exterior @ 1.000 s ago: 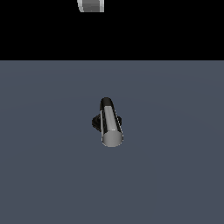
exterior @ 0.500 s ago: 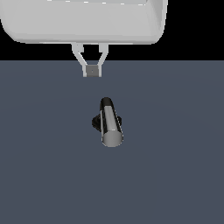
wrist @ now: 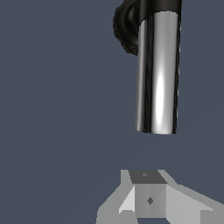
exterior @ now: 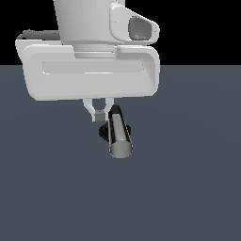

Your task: Turn on the faucet by rotating a designated handle.

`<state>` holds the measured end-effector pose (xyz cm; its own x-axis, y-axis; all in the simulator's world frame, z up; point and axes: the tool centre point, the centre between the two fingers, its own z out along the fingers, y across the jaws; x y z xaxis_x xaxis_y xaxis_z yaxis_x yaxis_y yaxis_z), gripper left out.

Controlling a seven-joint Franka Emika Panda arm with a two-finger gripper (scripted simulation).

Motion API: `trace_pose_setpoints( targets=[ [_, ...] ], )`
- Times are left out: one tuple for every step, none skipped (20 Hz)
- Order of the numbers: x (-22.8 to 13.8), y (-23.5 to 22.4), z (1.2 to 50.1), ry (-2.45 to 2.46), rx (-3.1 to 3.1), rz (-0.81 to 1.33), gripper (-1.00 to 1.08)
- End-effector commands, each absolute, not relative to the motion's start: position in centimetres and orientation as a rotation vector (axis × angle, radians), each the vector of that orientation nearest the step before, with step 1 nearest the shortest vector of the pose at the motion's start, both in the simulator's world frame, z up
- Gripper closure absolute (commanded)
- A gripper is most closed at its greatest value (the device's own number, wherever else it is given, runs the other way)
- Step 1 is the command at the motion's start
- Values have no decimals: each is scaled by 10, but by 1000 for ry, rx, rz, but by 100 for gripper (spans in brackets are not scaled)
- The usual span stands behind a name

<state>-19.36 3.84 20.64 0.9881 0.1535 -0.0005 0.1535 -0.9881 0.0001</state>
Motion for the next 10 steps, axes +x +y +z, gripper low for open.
trace_pose_setpoints(
  targets=[
    [-189,40,188,257,3131,0,108],
    [-188,41,181,263,3131,0,108],
    [-186,42,174,268,3130,0,108],
    [-184,43,168,274,3130,0,108],
    [-182,43,161,279,3129,0,108],
    [-181,44,155,284,3129,0,108],
    [-179,45,150,289,3129,0,108],
    [-178,45,144,293,3128,0,108],
    [-176,46,139,297,3128,0,108],
    [-175,47,135,301,3128,0,108]
  ],
)
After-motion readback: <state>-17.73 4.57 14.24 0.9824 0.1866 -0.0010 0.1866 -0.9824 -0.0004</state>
